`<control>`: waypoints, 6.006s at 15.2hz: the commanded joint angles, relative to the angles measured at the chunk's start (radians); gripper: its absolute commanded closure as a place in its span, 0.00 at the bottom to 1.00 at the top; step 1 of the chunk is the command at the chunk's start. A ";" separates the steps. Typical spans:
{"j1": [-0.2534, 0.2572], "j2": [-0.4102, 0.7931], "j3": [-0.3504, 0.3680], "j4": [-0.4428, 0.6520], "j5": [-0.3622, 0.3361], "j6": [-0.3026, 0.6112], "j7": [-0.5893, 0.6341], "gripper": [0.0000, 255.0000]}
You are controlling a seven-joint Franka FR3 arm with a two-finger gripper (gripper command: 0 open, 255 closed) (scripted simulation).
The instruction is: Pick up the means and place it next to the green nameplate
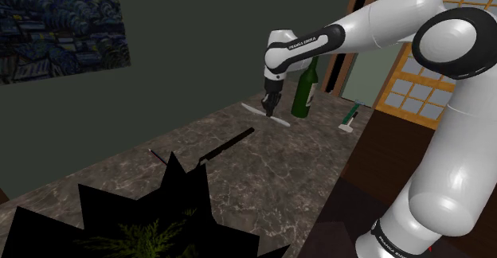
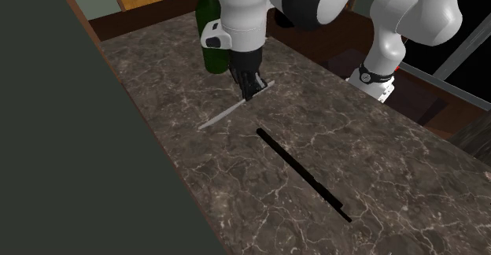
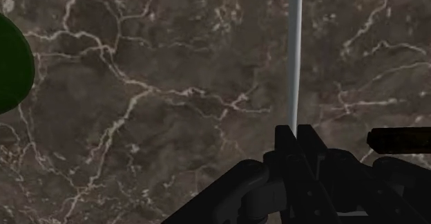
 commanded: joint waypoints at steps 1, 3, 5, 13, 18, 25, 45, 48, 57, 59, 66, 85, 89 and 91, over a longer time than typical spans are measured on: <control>0.000 -0.009 0.000 0.018 -0.001 -0.027 0.000 1.00; 0.000 -0.018 0.000 0.034 -0.002 -0.052 0.001 1.00; 0.000 -0.027 -0.001 0.050 -0.003 -0.077 0.001 1.00; 0.001 -0.053 -0.001 0.126 -0.005 -0.179 0.002 1.00; 0.001 -0.063 -0.001 0.181 -0.006 -0.244 0.002 1.00; -0.010 -0.085 -0.010 0.232 -0.008 -0.317 -0.018 1.00; -0.228 -0.242 -0.243 0.048 -0.065 -0.275 -0.454 1.00; -0.254 -0.234 -0.274 0.056 -0.068 -0.274 -0.510 1.00; -0.256 -0.218 -0.278 -0.048 -0.065 -0.154 -0.510 1.00; -0.257 -0.212 -0.279 -0.069 -0.063 -0.128 -0.511 1.00; -0.258 -0.184 -0.282 -0.135 -0.055 -0.035 -0.516 1.00; -0.262 -0.111 -0.286 -0.222 -0.028 0.120 -0.532 1.00; -0.262 -0.111 -0.286 -0.222 -0.028 0.120 -0.532 0.00; -0.262 -0.111 -0.286 -0.222 -0.028 0.120 -0.532 0.00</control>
